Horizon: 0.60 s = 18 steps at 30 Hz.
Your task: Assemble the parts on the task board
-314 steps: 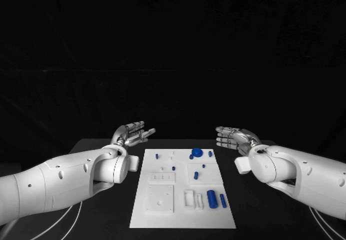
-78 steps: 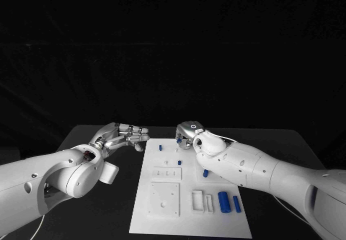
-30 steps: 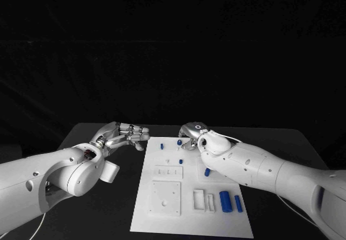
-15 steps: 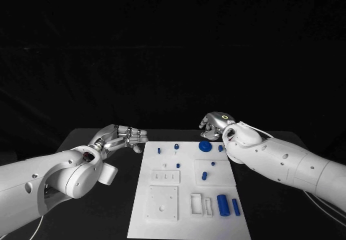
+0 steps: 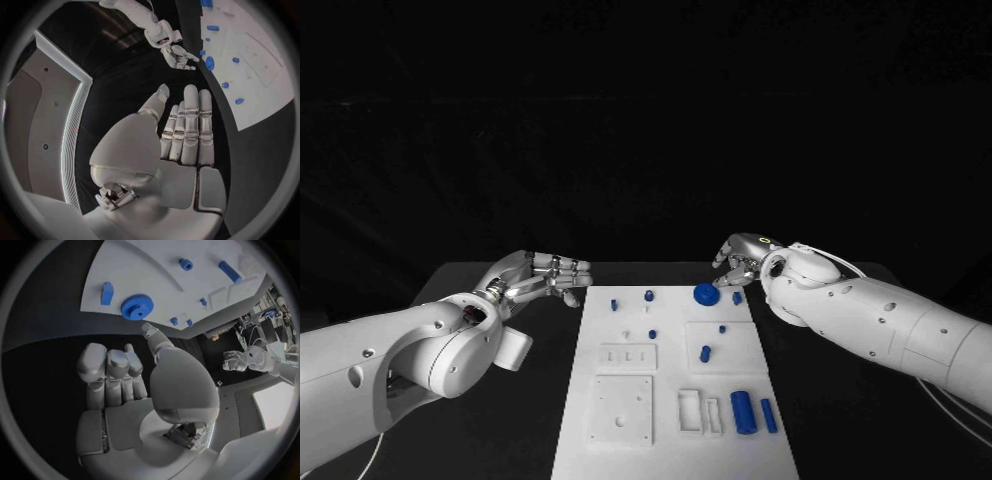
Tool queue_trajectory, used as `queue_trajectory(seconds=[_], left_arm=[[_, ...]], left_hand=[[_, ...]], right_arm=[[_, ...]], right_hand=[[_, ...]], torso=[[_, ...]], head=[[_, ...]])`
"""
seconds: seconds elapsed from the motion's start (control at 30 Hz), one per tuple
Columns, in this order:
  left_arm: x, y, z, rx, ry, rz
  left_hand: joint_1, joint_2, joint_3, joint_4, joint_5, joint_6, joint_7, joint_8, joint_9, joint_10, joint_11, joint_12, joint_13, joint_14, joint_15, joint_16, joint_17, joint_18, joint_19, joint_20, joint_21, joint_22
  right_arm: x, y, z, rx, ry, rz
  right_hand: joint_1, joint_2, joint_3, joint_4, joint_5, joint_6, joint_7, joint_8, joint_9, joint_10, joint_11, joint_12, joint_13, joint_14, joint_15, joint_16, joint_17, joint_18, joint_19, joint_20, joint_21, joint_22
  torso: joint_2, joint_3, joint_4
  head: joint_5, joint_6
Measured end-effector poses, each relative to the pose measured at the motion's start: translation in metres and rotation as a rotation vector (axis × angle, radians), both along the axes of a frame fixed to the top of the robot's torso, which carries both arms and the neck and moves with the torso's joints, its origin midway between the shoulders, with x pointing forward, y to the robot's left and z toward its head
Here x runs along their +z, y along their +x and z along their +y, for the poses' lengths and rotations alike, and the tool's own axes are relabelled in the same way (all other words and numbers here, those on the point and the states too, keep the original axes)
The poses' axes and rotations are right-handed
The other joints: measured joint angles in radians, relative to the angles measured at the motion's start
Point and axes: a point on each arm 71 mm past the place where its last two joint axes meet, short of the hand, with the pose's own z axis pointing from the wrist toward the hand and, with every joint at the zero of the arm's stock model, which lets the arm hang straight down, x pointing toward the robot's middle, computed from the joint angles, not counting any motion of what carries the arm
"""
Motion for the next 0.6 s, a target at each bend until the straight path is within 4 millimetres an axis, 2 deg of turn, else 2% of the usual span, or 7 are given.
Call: queue_trajectory(seconds=[0.2, 0.3, 0.6], left_arm=[[0.000, 0.001, 0.000, -0.001, 0.001, 0.000], [0.000, 0.001, 0.000, -0.002, 0.001, 0.000], [0.000, 0.001, -0.002, -0.006, 0.000, -0.001]], left_hand=[[0.003, -0.008, -0.022, 0.022, 0.000, -0.018, -0.001, 0.000, 0.000, 0.000, 0.000, 0.000, 0.000, 0.000, 0.000, 0.001, 0.002, 0.000, 0.003, -0.002, -0.011, -0.016], [0.008, -0.023, -0.019, 0.045, 0.000, -0.052, -0.005, 0.000, 0.000, 0.006, -0.005, 0.000, 0.000, 0.004, 0.004, 0.017, 0.009, 0.000, 0.013, -0.005, -0.019, -0.022], [0.008, -0.024, -0.017, 0.053, 0.000, -0.052, -0.005, 0.000, -0.001, 0.006, -0.005, 0.000, 0.000, 0.004, 0.004, 0.019, 0.011, 0.000, 0.013, -0.005, -0.019, -0.024]], right_arm=[[-0.005, 0.003, 0.010, 0.015, 0.005, 0.045], [-0.007, 0.004, 0.014, 0.016, 0.001, 0.063], [-0.012, 0.007, 0.016, 0.002, -0.018, 0.097]], right_hand=[[0.003, 0.001, -0.011, 0.011, 0.000, -0.028, 0.006, 0.000, 0.000, 0.003, 0.004, 0.014, 0.021, 0.003, 0.003, 0.006, 0.024, 0.000, 0.002, 0.002, 0.030, 0.000], [0.010, -0.002, -0.016, 0.016, 0.000, -0.034, 0.013, 0.000, 0.000, 0.005, 0.002, 0.014, 0.021, 0.007, 0.007, 0.006, 0.028, 0.000, 0.004, 0.004, 0.040, 0.000], [0.010, -0.002, -0.016, 0.016, -0.005, -0.039, 0.011, 0.000, 0.000, 0.005, 0.002, 0.014, 0.022, 0.007, 0.007, 0.006, 0.029, 0.000, 0.004, 0.003, 0.041, 0.000]], torso=[[0.000, -0.0017, 0.0035], [0.000, -0.0019, 0.0056], [0.001, -0.0017, 0.0056]], head=[[-0.003, -0.002], [-0.006, -0.003], [-0.008, -0.008]])
